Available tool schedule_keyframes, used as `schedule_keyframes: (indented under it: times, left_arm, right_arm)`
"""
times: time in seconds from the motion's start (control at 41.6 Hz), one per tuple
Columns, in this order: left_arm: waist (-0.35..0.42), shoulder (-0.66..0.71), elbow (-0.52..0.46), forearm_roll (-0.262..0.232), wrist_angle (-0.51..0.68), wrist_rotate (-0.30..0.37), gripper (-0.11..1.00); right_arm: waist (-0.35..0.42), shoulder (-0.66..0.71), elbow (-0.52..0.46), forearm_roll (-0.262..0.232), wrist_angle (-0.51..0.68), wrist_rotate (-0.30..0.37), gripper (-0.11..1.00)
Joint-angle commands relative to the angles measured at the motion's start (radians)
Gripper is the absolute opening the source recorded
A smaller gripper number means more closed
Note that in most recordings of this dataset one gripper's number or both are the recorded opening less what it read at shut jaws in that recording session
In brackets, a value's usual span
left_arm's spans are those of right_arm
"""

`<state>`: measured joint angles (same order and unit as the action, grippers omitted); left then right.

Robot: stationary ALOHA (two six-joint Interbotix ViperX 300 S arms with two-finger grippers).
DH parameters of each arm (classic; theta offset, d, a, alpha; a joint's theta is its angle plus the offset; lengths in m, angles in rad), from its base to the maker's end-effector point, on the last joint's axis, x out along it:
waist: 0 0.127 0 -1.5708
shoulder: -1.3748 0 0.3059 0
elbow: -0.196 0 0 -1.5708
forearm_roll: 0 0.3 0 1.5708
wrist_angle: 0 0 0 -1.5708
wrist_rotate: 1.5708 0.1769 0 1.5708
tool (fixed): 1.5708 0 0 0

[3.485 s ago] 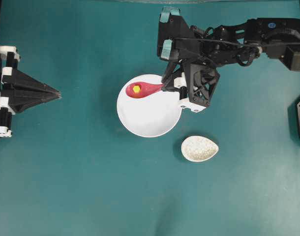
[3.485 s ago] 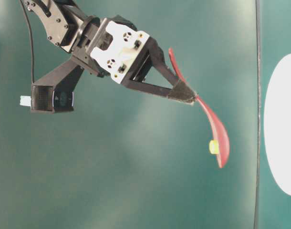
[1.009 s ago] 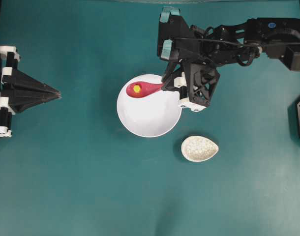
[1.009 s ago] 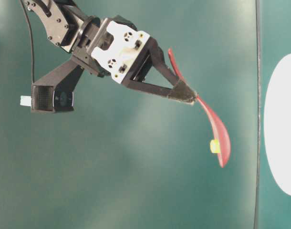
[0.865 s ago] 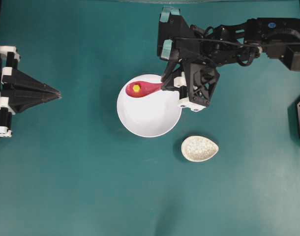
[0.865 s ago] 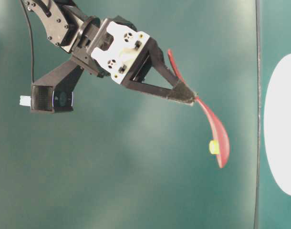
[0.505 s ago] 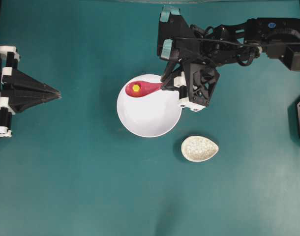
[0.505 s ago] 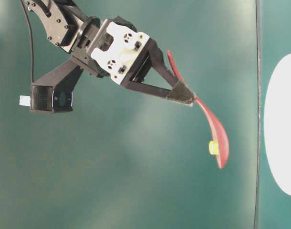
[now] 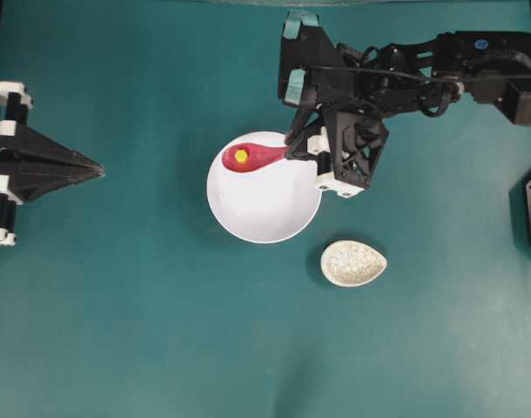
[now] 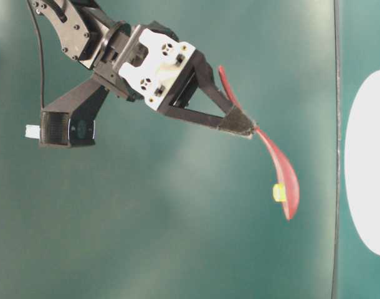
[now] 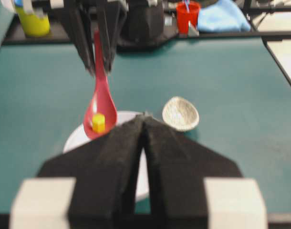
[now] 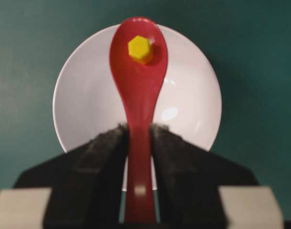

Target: Scoop the yellow hexagonal prism block from the bowl with a spoon using the right arm.

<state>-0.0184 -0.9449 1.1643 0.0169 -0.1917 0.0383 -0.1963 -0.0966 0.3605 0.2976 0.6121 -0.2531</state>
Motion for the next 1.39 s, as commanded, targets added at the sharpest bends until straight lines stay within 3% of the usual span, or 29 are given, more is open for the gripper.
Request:
schedule_keyframes:
  times: [0.0, 1.37]
  left_arm:
    - [-0.003, 0.003, -0.028, 0.003, -0.011, 0.006, 0.03]
    - [-0.003, 0.011, -0.025, 0.003, -0.015, -0.009, 0.03]
  right_arm:
    - [0.0, -0.035, -0.017, 0.0, -0.003, 0.002, 0.23]
    - [0.0, -0.035, -0.009, 0.0, -0.005, 0.003, 0.23]
